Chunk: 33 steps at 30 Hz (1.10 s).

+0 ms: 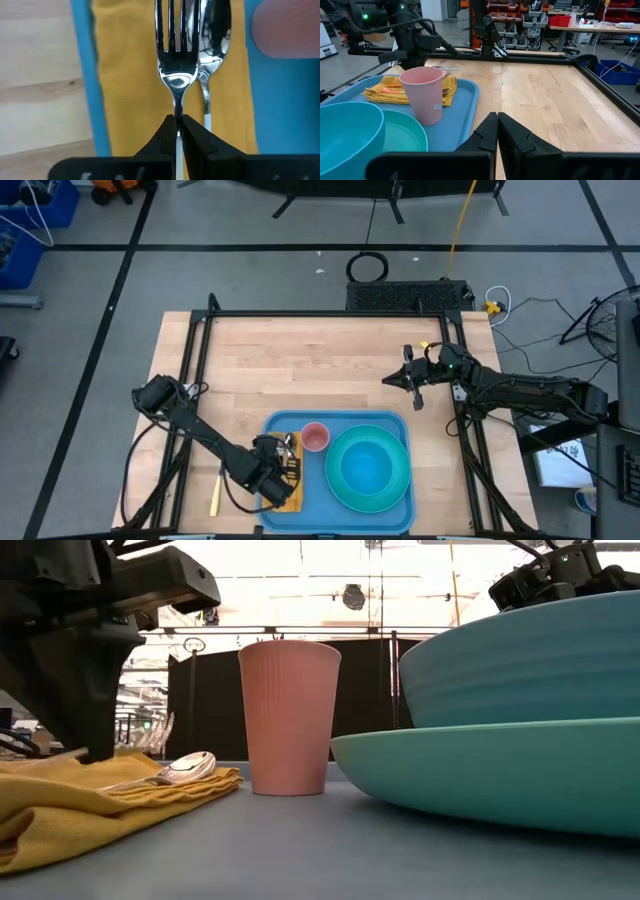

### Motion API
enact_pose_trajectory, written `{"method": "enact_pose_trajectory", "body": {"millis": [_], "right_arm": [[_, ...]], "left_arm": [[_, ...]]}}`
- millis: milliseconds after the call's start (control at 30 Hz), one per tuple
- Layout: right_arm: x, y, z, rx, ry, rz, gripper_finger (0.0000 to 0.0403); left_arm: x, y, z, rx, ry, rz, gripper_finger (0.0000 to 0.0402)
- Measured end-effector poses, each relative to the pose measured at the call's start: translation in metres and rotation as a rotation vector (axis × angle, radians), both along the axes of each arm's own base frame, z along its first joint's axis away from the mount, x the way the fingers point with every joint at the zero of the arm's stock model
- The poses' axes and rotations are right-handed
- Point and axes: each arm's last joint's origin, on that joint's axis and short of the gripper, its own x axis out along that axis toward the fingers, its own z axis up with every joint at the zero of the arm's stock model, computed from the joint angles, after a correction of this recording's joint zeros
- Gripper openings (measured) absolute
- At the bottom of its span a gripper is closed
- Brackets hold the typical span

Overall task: Set up tray
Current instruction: Put the orange fork on the top of the yellow napkin to the left of the orange spoon

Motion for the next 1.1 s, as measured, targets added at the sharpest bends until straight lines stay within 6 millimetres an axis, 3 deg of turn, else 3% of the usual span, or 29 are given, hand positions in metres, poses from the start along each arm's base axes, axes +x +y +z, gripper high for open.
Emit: {"method": "enact_pose_trajectory", "body": {"millis": [300, 533, 733, 967, 1100], "right_arm": [[0.0, 0.0, 0.0, -0.003, 0.002, 0.001, 0.0004], [0.0, 0.0, 0.0, -0.006, 0.002, 0.001, 0.0004], [0.0, 0.0, 0.0, -0.006, 0.002, 0.001, 0.0004], [0.0, 0.0, 0.0, -0.006, 0.002, 0.001, 0.0004], [0.0, 0.0, 0.0, -0.008, 0.002, 0.002, 0.0004]], "left_arm": [[0.008, 0.002, -0.019, -0.022, 0.064, 0.012, 0.0024], [0.008, 0.003, -0.019, 0.001, 0.052, 0.012, 0.0009], [0.008, 0.004, -0.018, 0.036, 0.068, 0.02, 0.0027], [0.005, 0.002, -0.017, 0.064, 0.059, 0.035, 0.0009], [0.002, 0.0, -0.017, 0.078, 0.042, 0.064, 0.0024]]}}
